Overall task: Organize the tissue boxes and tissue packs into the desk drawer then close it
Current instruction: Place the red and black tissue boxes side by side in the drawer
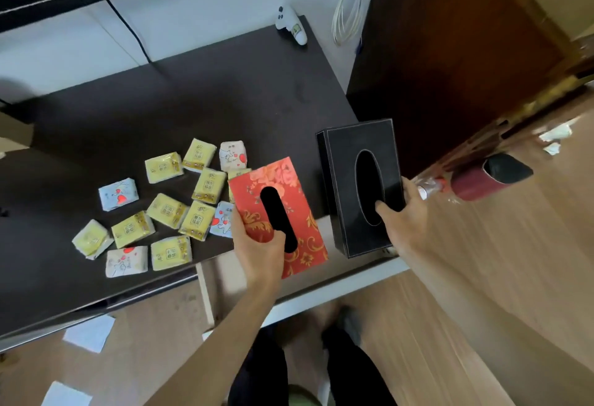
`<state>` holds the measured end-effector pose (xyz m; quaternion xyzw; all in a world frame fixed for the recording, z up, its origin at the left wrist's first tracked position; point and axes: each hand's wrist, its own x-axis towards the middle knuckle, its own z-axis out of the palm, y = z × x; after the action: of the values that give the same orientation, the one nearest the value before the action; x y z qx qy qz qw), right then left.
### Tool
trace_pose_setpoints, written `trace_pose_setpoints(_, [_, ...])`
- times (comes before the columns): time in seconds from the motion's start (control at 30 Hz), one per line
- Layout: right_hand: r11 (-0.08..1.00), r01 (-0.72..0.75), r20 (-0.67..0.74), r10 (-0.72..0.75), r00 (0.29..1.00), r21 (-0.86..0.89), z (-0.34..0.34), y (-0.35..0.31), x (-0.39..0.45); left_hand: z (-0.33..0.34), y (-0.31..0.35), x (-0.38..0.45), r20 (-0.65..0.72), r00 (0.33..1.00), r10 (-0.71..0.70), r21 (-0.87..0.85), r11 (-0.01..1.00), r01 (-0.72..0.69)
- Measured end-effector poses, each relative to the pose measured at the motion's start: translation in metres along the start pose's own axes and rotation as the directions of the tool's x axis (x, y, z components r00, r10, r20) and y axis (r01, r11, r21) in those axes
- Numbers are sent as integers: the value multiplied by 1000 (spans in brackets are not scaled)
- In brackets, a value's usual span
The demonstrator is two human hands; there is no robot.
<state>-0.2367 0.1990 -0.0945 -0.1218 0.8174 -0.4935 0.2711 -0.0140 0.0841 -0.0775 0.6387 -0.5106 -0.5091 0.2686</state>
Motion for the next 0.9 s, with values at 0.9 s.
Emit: trace_pose_setpoints(0.9, [994,-14,45,18,999,-106,-26,114,-90,-4,-130,-92,29,999,-28,-2,1000,28])
